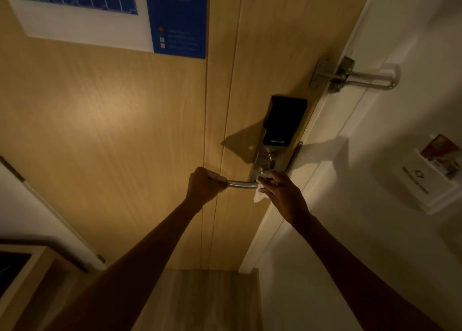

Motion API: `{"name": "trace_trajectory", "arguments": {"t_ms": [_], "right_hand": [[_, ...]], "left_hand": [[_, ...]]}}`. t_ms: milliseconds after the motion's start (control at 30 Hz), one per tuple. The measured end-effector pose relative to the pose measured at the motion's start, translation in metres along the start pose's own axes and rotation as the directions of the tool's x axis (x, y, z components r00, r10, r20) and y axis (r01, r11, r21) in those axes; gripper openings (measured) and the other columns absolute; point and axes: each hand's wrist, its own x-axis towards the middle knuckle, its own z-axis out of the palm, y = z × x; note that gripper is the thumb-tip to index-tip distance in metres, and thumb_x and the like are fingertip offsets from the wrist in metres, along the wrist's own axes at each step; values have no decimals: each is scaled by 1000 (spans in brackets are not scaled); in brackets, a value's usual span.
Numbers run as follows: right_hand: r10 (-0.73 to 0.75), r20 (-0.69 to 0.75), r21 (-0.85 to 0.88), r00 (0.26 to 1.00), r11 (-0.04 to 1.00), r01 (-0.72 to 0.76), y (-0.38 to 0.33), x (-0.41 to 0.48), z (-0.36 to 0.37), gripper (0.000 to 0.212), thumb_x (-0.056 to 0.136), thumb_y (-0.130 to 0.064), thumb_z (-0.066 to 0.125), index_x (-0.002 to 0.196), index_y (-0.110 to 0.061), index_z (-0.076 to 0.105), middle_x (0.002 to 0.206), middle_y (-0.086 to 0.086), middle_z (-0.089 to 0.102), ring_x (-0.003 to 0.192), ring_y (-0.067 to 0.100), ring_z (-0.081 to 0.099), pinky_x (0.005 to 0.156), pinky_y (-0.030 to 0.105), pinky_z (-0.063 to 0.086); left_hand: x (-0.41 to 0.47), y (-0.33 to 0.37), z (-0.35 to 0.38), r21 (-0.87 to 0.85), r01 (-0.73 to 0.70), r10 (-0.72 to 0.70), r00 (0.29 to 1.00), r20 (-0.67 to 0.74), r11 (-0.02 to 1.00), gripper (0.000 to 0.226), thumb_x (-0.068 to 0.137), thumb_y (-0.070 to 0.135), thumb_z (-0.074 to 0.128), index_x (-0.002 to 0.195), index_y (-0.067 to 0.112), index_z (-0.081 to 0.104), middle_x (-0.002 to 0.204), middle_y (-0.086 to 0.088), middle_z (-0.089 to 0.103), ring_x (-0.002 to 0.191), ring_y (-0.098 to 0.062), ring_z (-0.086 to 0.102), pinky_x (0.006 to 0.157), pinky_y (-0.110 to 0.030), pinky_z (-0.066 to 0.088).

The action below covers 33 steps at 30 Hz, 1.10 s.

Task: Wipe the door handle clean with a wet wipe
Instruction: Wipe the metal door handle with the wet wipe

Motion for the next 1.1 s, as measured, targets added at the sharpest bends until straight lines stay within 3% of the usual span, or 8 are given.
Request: {"name": "trace_trajectory", "arguments": {"t_ms": [200, 267, 400, 533, 700, 933, 1100], "right_hand": [[-40, -31, -176, 999, 984, 34, -14, 5, 8, 41, 72, -21, 82, 111, -16, 68, 110, 8, 66, 106, 25, 53, 80, 36, 54], [-3, -30, -187, 1000, 982, -3, 1, -2, 0, 44, 74, -21, 81, 115, -19, 67, 115, 7, 63, 109, 23, 47, 83, 37, 51], [7, -41, -187, 999, 982, -14, -12, 2, 7, 41, 74, -21, 81, 113, -17, 68, 110, 8, 64, 104, 24, 51, 81, 36, 51], [-25, 14, -134, 1000, 991, 27, -38, 17, 16, 39, 74, -20, 82, 110, -16, 68, 105, 8, 65, 99, 24, 61, 80, 35, 53], [75, 49, -68, 996, 995, -71, -10, 5, 0, 40, 77, -16, 79, 116, -18, 68, 118, 7, 63, 108, 26, 55, 82, 34, 54], [109, -3, 109, 994, 988, -108, -31, 11, 0, 34, 86, -20, 69, 121, -17, 66, 120, 7, 62, 109, 20, 56, 85, 29, 55], [-16, 28, -110, 999, 994, 19, -53, 19, 16, 42, 83, -23, 73, 122, -13, 60, 112, 10, 62, 102, 26, 60, 83, 38, 55]], "left_hand": [[3, -2, -3, 37, -24, 23, 999, 25, 999, 11, 71, 11, 81, 81, 9, 77, 73, -6, 74, 71, -14, 71, 66, -20, 55], [3, -2, -3, 14, -8, 8, 1000, 29, 1000, 12, 71, 10, 81, 82, 8, 77, 74, -8, 74, 71, -15, 71, 66, -20, 56], [2, -5, 0, -32, 11, -11, 1000, 11, 999, 9, 71, 10, 81, 79, 8, 77, 73, -8, 74, 71, -17, 72, 71, -27, 60], [3, -6, -2, -12, -9, 10, 999, 35, 1000, 7, 73, 12, 79, 79, 10, 77, 73, -7, 75, 71, -16, 72, 71, -27, 59], [4, -10, -2, -10, -11, 12, 999, 36, 1000, 10, 73, 14, 79, 82, 11, 78, 73, -6, 75, 70, -12, 71, 64, -18, 55], [8, -13, -8, -25, -34, 37, 995, 90, 999, 10, 72, 14, 80, 82, 14, 78, 72, -5, 75, 70, -14, 72, 70, -23, 57], [14, -13, -13, -25, -37, 40, 987, 156, 999, 13, 73, 10, 78, 74, 23, 77, 68, -1, 74, 68, -14, 71, 73, -27, 57]]}}
